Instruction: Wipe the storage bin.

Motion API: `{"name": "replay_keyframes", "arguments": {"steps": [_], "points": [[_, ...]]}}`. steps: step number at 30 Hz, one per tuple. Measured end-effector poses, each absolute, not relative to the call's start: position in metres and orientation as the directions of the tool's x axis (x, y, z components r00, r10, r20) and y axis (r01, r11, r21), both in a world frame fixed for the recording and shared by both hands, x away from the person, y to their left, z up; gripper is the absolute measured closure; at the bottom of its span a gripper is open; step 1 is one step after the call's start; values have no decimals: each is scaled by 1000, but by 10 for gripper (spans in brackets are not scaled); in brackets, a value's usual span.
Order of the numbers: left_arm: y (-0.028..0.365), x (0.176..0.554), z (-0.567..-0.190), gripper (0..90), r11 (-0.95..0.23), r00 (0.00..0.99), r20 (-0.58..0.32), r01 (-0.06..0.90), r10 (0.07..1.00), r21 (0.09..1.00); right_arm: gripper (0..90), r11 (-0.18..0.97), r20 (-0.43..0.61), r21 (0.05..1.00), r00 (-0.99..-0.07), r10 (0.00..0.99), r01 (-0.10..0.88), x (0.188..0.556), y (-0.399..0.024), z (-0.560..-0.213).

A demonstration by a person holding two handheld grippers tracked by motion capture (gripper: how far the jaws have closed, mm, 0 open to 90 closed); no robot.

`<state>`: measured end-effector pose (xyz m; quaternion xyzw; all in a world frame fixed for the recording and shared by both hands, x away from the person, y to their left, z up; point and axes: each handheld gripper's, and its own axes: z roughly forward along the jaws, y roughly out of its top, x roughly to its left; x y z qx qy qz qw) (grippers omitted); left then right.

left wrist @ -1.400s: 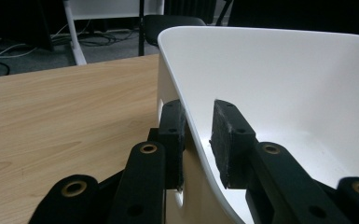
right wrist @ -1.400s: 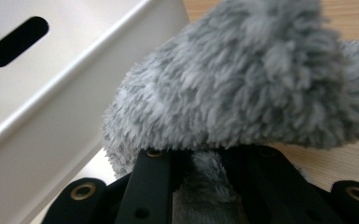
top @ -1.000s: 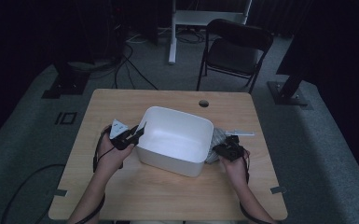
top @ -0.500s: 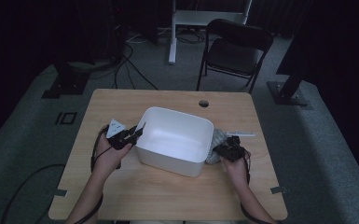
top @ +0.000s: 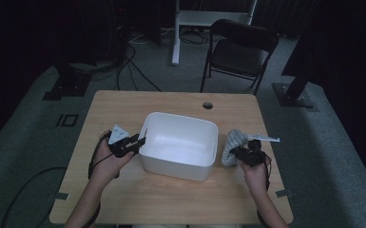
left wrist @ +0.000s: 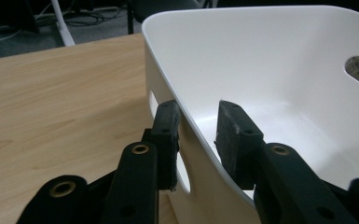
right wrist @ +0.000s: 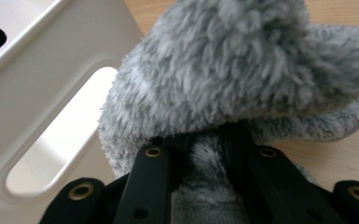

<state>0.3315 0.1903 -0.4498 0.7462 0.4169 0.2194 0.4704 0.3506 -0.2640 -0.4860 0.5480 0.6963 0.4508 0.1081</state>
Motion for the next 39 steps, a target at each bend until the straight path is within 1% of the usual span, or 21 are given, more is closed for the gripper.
{"name": "replay_keyframes", "arguments": {"steps": [8,15,17,21,23,25,26,27,28,30,31,35,37,39], "points": [[188,315,-447,634,-234,556,-59,442,829,866,763,-9,346,746,-376,860,666,343,-269,-486],[182,296,-442,577,-274,562,-62,494,825,825,763,-3,348,746,-386,854,666,340,-267,-486],[184,295,-440,568,-261,568,-92,509,818,820,763,0,349,745,-390,852,667,339,-266,-487],[189,296,-436,573,-266,589,-90,491,803,829,763,1,347,747,-392,852,664,338,-266,-486],[192,297,-435,566,-277,607,-74,463,791,842,763,-1,347,748,-390,853,664,338,-267,-485],[195,300,-434,566,-270,614,-84,460,785,846,763,-1,347,747,-389,853,665,338,-267,-486],[197,303,-434,566,-280,631,-60,426,774,860,763,-1,348,747,-389,853,665,338,-267,-486],[198,305,-435,556,-274,638,-61,413,768,868,763,-1,347,747,-389,853,665,338,-267,-487],[201,309,-435,529,-260,644,-63,393,762,882,763,-3,350,746,-388,853,666,338,-267,-487],[205,319,-436,523,-232,658,-53,338,751,912,762,-4,353,744,-388,851,668,338,-267,-487],[208,324,-436,484,-208,654,-63,329,754,921,762,-4,354,744,-389,850,668,337,-267,-487],[218,347,-437,478,-156,633,-82,311,770,937,762,-7,357,747,-392,848,665,337,-267,-487],[220,358,-437,478,-117,644,-113,303,757,946,763,-9,362,744,-392,846,668,337,-267,-488],[220,367,-435,474,-106,657,-113,284,745,953,763,-7,361,744,-394,845,668,337,-267,-488]]}}
